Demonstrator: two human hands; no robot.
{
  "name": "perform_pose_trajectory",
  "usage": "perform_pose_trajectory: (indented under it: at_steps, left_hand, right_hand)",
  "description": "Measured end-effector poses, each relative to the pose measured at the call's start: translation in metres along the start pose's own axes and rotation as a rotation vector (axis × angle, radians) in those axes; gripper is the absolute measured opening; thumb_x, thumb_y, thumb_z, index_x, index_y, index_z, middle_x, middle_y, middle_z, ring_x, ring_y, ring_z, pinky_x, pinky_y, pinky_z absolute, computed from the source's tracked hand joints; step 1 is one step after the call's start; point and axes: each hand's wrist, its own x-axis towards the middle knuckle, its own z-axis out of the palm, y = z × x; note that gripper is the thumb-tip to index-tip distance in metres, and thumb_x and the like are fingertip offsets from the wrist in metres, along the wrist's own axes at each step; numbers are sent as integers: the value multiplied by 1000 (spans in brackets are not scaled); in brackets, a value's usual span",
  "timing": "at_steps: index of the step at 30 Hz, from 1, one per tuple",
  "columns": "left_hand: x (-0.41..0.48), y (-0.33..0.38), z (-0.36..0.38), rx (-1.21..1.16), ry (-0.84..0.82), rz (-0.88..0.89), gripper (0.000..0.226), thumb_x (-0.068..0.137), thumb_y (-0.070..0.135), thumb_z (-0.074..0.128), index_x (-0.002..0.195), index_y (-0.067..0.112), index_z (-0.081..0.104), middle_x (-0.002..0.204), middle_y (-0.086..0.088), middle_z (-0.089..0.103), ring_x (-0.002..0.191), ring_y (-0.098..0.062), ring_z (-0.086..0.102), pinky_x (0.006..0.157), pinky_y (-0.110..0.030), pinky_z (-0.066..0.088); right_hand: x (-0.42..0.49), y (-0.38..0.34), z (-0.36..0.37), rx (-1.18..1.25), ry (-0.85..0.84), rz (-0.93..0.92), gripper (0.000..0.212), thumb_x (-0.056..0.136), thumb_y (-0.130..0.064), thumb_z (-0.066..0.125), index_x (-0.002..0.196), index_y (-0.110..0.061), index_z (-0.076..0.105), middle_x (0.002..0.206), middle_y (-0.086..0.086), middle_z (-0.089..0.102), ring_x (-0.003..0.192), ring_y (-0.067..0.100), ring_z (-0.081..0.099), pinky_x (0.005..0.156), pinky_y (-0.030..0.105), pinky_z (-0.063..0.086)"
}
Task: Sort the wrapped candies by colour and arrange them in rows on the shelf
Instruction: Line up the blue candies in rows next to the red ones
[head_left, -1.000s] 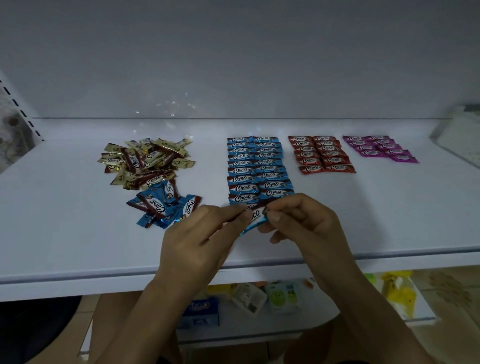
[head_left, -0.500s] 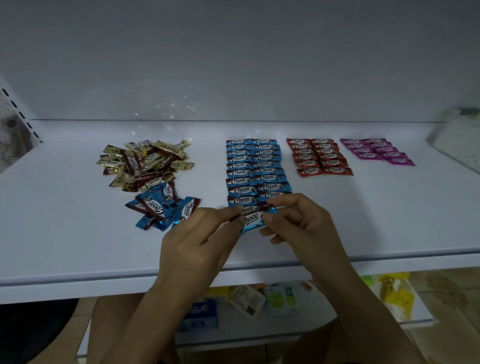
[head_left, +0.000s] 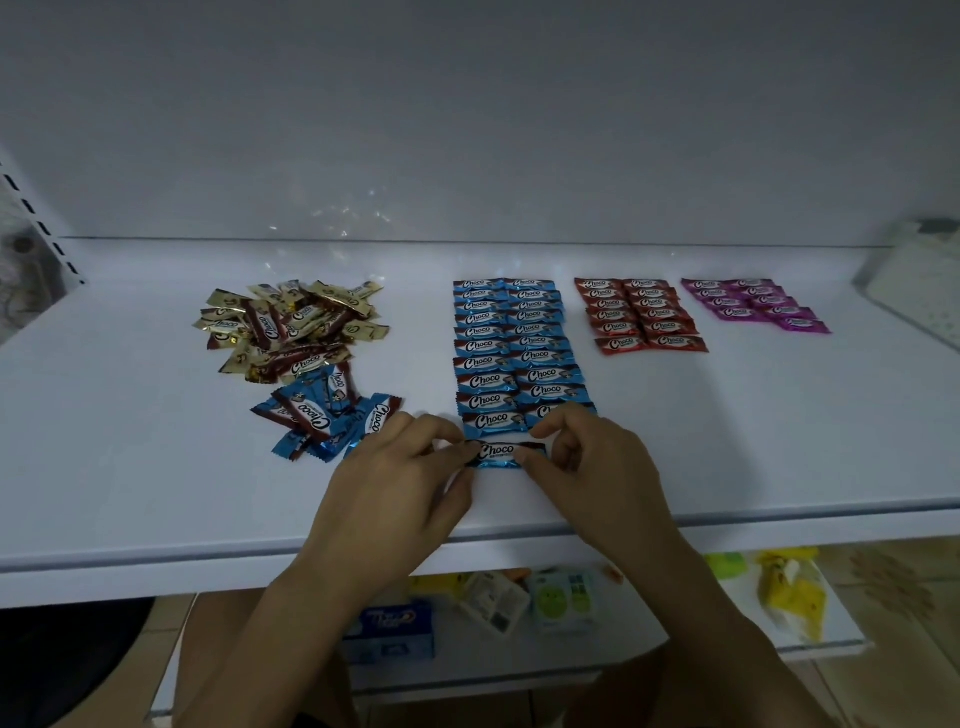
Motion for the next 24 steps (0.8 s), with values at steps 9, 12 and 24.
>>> perform_pose_trajectory:
  at_steps: [9,12,24]
  left_hand:
    - [1,1,0,21,-18,-46,42,87,41,45,107,16,72,104,4,63,87,-15,51,62,-31,51]
    - [1,2,-2,43,6,-60,46,88,46,46,116,17,68,110,3,63,94,-19,56,73,-35,49]
    - [3,-67,-22,132,-260,-350,96,68,91,15,140,35,46,154,-2,33,143,-31,23,110,-54,24]
  right_hand:
    - [4,5,7,10,68,-19,28,77,-39,74,71,-32,48,54,-10,52,54,1,51,53,5,36]
    - [4,5,7,49,102,-22,26,79,-37,73,72,-27,50,54,-8,53,59,3,54,53,5,36]
    - [13,-75,50,206,127,-280,21,86,-41,53,71,-29,45,67,-12,46,66,8,46,57,23,39]
